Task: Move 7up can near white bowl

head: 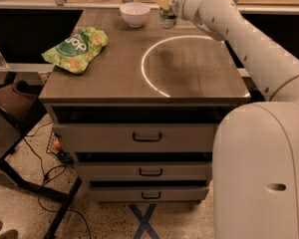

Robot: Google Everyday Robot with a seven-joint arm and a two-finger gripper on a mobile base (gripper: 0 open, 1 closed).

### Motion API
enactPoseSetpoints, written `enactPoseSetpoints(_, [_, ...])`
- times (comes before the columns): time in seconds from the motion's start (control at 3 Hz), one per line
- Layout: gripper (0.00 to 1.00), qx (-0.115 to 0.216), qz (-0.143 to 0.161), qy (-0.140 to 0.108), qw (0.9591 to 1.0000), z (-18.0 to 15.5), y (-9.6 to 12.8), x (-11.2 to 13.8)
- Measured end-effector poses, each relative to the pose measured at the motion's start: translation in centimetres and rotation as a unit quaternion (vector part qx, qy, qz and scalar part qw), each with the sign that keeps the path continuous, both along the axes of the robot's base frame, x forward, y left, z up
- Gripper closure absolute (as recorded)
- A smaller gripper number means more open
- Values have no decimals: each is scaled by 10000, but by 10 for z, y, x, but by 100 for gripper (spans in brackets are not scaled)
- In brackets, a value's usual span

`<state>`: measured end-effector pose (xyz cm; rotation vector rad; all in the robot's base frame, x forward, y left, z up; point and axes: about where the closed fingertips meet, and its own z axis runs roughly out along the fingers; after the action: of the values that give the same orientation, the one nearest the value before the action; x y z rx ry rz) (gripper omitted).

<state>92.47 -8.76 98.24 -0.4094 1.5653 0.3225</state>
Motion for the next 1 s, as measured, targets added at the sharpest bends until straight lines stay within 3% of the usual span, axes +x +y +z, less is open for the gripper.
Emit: enactPoseSetpoints(1.0, [100,-46,-465,-55,9989,-14,-18,20])
